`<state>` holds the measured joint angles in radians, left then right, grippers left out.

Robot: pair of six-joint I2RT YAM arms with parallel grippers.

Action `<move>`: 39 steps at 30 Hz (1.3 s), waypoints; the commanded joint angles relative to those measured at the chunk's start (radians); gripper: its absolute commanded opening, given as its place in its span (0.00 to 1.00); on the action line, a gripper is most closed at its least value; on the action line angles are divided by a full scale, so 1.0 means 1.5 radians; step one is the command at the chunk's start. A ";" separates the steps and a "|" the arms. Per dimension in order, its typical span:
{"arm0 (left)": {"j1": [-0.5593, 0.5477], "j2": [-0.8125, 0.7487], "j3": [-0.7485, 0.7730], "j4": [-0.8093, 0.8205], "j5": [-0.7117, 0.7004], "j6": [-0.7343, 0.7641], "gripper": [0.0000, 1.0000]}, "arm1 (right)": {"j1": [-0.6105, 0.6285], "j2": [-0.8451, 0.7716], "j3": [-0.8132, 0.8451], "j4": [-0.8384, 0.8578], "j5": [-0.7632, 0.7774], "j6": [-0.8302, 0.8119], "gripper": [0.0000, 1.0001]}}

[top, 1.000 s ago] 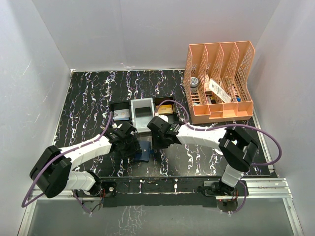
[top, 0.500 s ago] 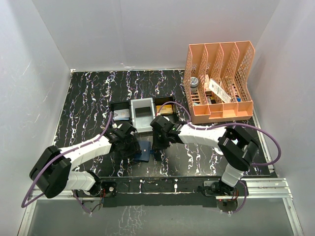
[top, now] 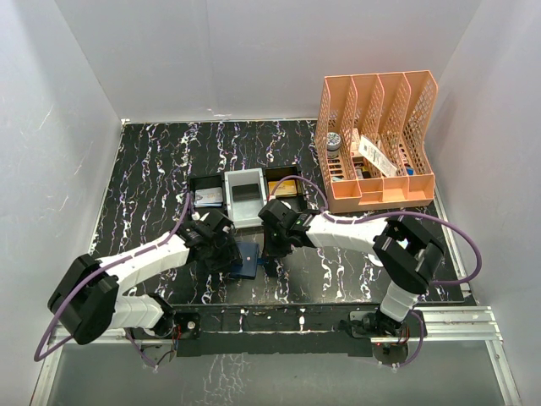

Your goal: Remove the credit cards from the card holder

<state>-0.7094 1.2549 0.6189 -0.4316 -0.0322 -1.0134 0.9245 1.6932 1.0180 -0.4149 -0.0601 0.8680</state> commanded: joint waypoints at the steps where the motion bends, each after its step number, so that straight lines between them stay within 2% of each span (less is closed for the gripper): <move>1: 0.000 -0.029 0.013 -0.022 -0.009 0.005 0.62 | -0.002 -0.013 -0.004 0.030 -0.012 -0.007 0.00; 6: 0.000 -0.074 0.008 -0.013 -0.008 0.012 0.68 | -0.002 -0.054 0.008 0.032 -0.013 -0.033 0.00; 14: 0.000 -0.143 0.033 -0.042 -0.042 0.031 0.72 | -0.003 -0.094 0.016 0.068 -0.097 -0.034 0.00; 19: 0.000 -0.205 0.051 -0.080 -0.099 0.014 0.75 | -0.003 -0.089 0.040 0.101 -0.195 -0.036 0.00; 26: 0.001 -0.268 0.078 -0.144 -0.165 -0.008 0.77 | -0.003 -0.056 0.066 0.155 -0.264 -0.019 0.00; 29: 0.001 -0.277 0.082 -0.160 -0.176 -0.021 0.77 | -0.003 -0.045 0.072 0.220 -0.301 0.022 0.00; 31: 0.000 -0.283 0.079 -0.162 -0.179 -0.026 0.77 | -0.003 -0.033 0.083 0.244 -0.307 0.034 0.00; 35: 0.000 -0.278 0.072 -0.167 -0.178 -0.028 0.77 | -0.003 0.006 0.108 0.191 -0.293 0.014 0.00; 39: 0.001 -0.264 0.063 -0.173 -0.163 -0.024 0.76 | -0.008 -0.009 0.059 0.171 -0.248 0.014 0.00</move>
<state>-0.7090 0.8482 0.7124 -0.6590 -0.2672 -1.0481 0.9215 1.7073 1.1320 -0.1699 -0.4706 0.8902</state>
